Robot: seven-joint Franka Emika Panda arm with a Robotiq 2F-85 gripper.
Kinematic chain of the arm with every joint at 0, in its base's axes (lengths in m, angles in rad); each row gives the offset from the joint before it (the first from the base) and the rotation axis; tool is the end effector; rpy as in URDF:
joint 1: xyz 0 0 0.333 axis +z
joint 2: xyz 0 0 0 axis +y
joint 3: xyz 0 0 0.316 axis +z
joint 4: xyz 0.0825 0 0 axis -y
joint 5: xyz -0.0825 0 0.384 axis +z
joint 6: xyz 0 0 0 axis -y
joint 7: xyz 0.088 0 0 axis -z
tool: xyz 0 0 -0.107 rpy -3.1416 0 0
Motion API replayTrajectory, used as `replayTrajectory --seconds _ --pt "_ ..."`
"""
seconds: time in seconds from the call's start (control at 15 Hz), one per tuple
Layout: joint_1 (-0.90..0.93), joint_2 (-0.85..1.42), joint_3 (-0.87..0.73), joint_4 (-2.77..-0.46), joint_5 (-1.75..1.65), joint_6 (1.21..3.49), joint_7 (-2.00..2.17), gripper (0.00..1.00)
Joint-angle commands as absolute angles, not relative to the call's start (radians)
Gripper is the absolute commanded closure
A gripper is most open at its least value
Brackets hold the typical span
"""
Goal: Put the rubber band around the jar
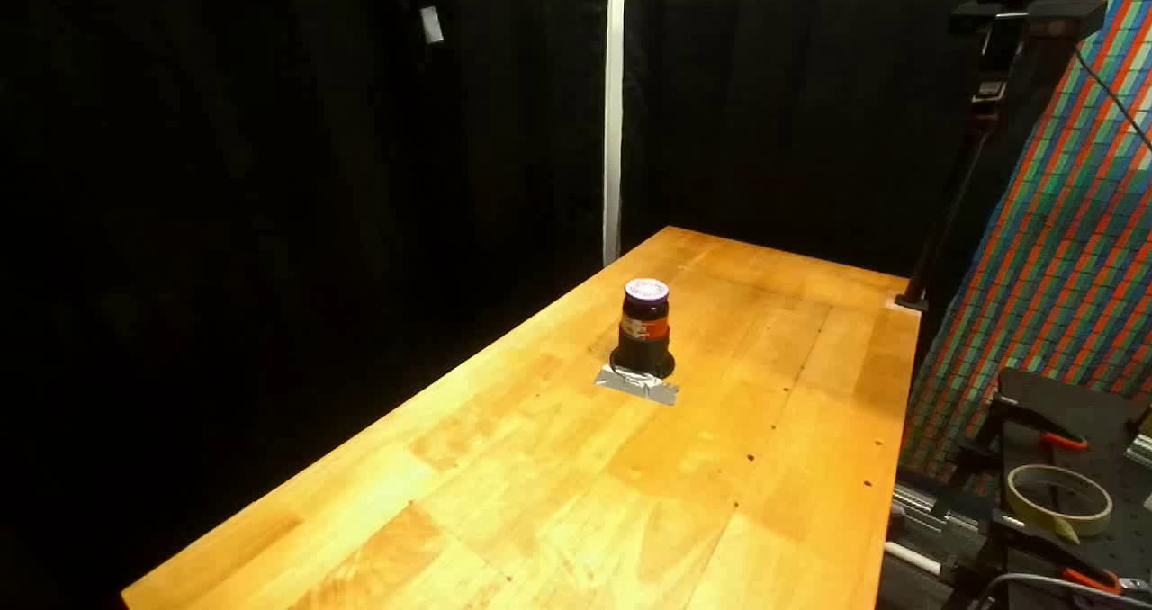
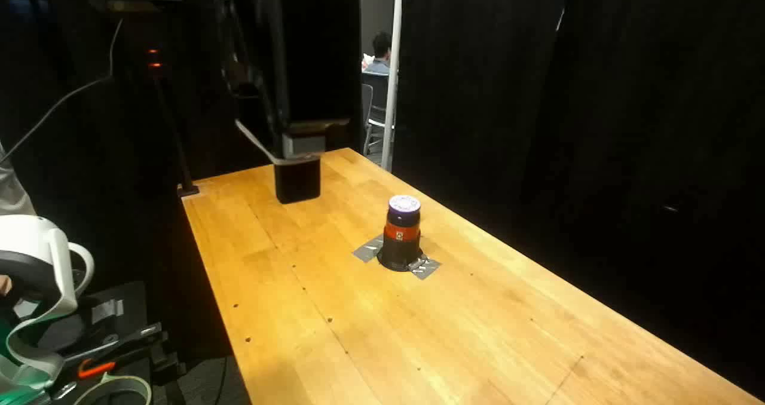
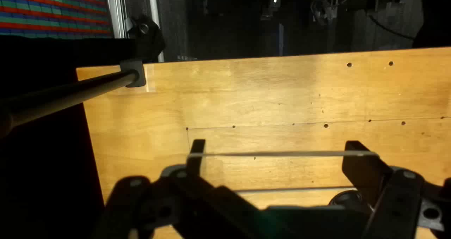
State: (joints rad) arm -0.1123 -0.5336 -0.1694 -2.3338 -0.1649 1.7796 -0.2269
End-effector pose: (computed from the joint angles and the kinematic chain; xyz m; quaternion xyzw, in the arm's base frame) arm 0.3694 -0.1298 0.5280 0.9992 0.0029 -0.0212 0.0334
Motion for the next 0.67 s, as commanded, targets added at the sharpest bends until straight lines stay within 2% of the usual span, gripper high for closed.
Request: replayTrajectory --seconds 0.0,0.33,0.6 --pt "-0.111 -0.533 -0.17 -2.328 -0.165 1.778 -0.227 0.0" --pt "-0.102 -0.529 -0.152 -2.31 -0.168 1.784 -0.215 0.0" --pt "-0.041 -0.419 0.011 -2.206 -0.197 1.744 -0.064 0.0"
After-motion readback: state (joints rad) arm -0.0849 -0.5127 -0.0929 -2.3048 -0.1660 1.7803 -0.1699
